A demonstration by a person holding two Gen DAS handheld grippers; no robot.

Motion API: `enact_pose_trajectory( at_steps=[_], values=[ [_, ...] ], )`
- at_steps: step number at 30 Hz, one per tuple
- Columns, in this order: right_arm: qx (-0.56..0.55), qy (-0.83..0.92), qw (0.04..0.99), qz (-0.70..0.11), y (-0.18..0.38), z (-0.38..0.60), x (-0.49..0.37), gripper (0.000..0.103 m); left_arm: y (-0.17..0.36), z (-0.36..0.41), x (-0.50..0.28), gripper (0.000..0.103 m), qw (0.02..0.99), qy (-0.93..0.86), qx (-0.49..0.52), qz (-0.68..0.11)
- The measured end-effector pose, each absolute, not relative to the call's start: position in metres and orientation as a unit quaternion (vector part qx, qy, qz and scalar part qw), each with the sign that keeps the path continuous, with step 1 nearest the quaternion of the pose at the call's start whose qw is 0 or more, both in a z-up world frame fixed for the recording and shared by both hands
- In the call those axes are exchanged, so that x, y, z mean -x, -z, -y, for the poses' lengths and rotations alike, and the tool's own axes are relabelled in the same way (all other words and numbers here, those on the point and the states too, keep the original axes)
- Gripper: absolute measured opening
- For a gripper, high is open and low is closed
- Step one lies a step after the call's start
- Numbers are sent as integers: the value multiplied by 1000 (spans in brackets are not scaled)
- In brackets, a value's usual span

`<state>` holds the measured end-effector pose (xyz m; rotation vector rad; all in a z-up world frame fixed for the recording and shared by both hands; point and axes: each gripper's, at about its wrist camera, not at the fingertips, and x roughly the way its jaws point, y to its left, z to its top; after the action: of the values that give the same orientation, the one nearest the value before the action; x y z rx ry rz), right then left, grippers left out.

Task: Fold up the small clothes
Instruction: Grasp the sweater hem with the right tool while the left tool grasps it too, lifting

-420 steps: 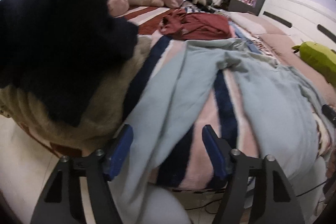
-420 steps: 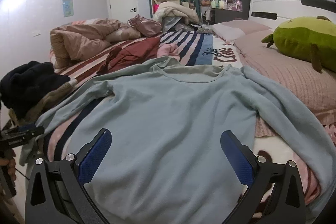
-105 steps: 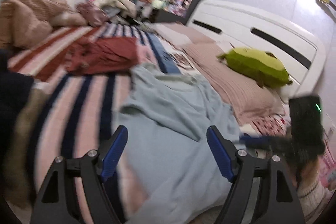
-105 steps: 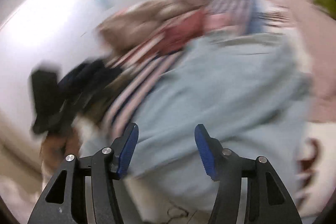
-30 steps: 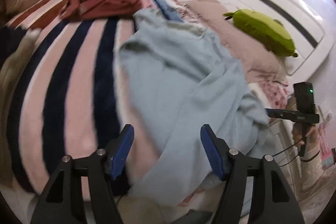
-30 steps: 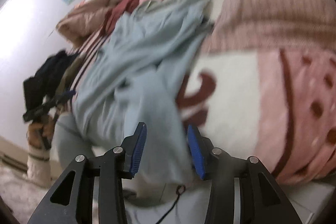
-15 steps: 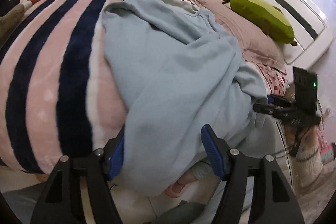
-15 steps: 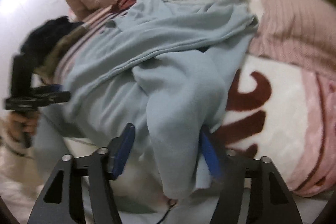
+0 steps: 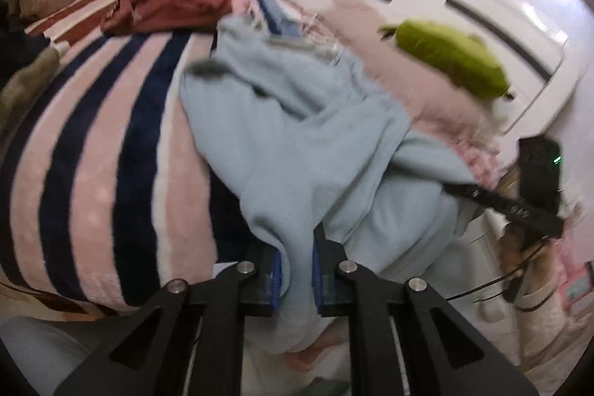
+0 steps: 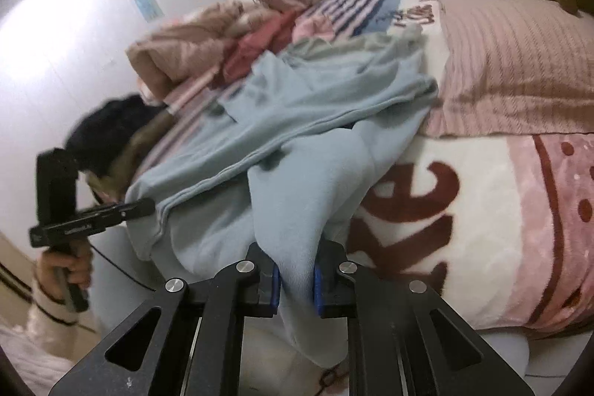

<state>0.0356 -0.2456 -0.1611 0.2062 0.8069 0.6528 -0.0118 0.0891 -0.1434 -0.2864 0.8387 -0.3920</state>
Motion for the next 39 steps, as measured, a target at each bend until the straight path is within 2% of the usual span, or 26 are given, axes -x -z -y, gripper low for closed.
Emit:
enact_pose_trajectory(
  at_steps=[9,13,18,22,27,30,33,35,37,39],
  values=[
    [-143,-365,855,-340,104,261,7,7,74,-102,61,10,907,219,147,-329],
    [-146,-352,863,-331,86,265,4,7,60,-107,51,10,914,215,143,-313],
    [-131,-315,879,-334,76,264,-44,7,58,-97,-27,10,920,201,107,-319],
    [-137,-281,871,-378,88,261,-124,7,69,-86,-109,10,911,193,97,-352],
    [-125,-230,849,-458,136,250,-217,7,111,-68,-208,11,890,171,74,-417],
    [-116,-230,838,-481,157,244,-240,9,148,-63,-242,13,870,161,60,-463],
    [-98,-243,838,-478,163,240,-240,13,157,-59,-241,22,867,172,37,-467],
    [-82,-254,836,-480,160,238,-236,26,149,-59,-234,39,865,187,33,-465],
    [-59,-264,830,-487,152,238,-228,51,131,-63,-221,64,866,200,33,-457],
    [-31,-265,834,-483,143,240,-214,57,113,-67,-206,69,868,220,23,-443]
  ],
)
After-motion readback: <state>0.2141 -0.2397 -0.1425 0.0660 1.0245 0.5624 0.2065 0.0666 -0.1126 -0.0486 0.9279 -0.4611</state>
